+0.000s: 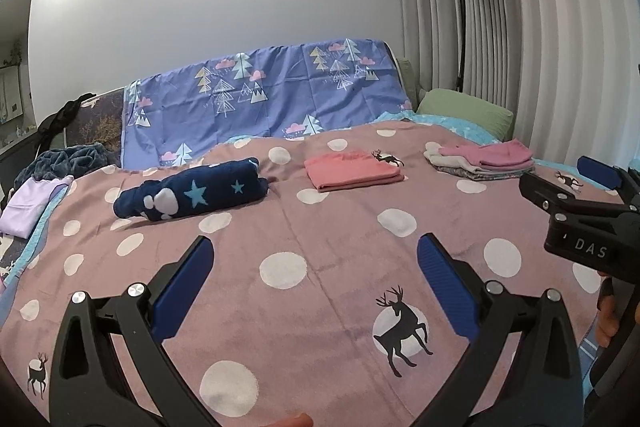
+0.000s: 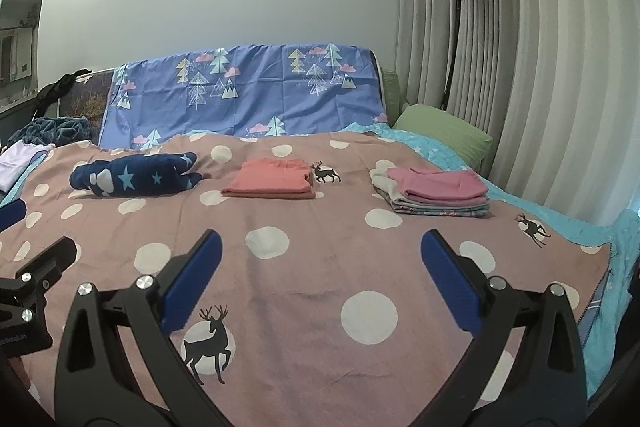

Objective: Fold small clothes

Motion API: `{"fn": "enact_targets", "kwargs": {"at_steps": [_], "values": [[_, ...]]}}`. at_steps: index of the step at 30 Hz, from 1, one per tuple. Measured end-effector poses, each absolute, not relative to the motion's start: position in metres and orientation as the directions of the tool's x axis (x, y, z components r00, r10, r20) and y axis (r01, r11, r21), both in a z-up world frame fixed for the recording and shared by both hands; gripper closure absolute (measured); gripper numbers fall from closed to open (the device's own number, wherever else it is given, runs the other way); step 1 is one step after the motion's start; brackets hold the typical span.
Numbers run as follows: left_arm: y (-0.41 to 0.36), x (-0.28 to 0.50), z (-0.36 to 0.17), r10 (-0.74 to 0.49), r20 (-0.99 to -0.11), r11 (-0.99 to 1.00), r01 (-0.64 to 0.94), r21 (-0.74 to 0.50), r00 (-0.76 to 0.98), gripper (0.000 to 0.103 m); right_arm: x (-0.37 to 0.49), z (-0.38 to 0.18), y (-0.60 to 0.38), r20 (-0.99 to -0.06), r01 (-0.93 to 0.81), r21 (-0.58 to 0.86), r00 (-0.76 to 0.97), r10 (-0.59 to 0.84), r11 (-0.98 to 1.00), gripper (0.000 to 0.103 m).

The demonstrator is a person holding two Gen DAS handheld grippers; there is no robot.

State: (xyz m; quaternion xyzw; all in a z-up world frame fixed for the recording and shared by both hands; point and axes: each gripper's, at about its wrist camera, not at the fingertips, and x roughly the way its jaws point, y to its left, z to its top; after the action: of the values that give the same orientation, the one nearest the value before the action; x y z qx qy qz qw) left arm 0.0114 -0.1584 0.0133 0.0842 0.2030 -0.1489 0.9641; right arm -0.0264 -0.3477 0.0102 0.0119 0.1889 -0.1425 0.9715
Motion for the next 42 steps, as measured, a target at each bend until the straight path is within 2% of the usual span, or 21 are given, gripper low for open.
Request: {"fn": "enact_targets", "kwargs": {"at_steps": [12, 42], "values": [[-0.164, 0.022, 0.006, -0.226, -0.443, 0.939, 0.314, 0.137, 0.868, 0.001, -0.011, 0.001, -0.349, -0.401, 0.279, -0.026, 0.877, -0.266, 0.96, 0.002], [-0.171, 0.029, 0.003, -0.223, -0.453, 0.943, 0.309, 0.124, 0.863, 0.001, -0.003, -0.005, -0.344, -0.412, 0.272, -0.031, 0.873, -0.26, 0.962, 0.002]]}}
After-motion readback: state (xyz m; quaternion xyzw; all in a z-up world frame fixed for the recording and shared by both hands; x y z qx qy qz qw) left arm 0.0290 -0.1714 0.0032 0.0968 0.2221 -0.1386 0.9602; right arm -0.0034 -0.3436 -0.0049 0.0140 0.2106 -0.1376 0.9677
